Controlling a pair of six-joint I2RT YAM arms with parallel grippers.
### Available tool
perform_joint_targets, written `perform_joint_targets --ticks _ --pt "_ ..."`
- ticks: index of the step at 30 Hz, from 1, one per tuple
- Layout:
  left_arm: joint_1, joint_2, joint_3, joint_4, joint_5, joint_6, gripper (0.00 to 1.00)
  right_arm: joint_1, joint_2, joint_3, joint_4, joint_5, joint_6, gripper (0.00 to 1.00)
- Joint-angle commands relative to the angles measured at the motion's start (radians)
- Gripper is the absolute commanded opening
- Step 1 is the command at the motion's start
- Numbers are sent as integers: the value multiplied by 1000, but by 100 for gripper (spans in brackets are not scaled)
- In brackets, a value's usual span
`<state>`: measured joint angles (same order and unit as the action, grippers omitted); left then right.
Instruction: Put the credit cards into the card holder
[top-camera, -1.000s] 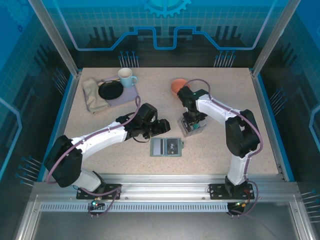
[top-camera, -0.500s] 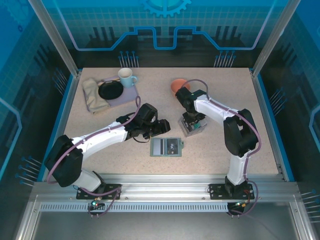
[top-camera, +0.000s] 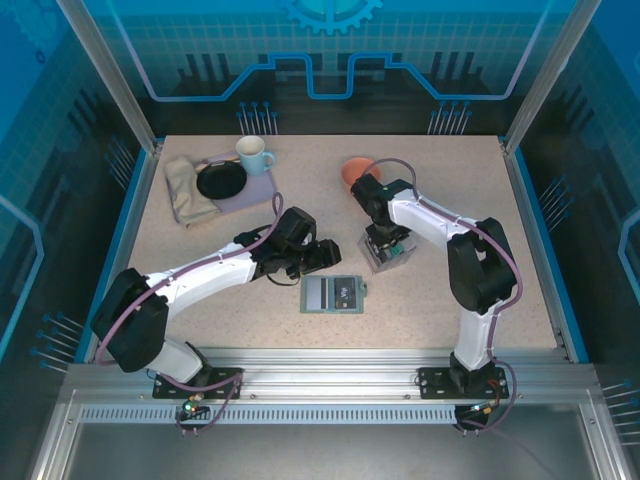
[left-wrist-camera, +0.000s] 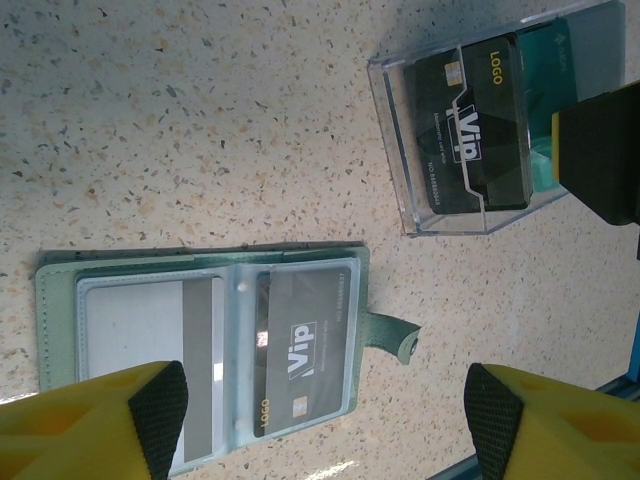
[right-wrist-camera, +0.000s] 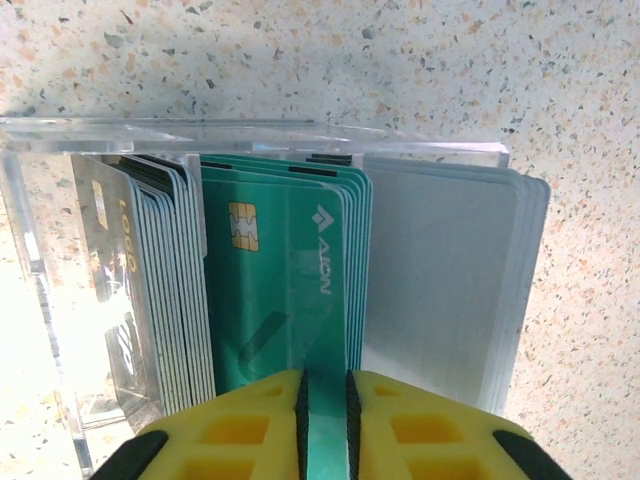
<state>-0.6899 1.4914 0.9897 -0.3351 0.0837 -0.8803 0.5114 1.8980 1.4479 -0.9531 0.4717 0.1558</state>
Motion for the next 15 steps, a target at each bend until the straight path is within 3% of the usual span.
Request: perform_joint_targets --ticks 1,6,8,15 --pt "4 6 -9 -9 16 19 77 4 -30 9 -25 23 0 17" --pt "3 7 -9 -10 15 21 77 3 -49 6 -27 36 2 15" --pt "4 7 -8 -12 16 21 77 2 -56 3 -27 33 3 10" --pt "3 3 -14 -9 14 18 77 0 -108 9 -54 -24 8 9"
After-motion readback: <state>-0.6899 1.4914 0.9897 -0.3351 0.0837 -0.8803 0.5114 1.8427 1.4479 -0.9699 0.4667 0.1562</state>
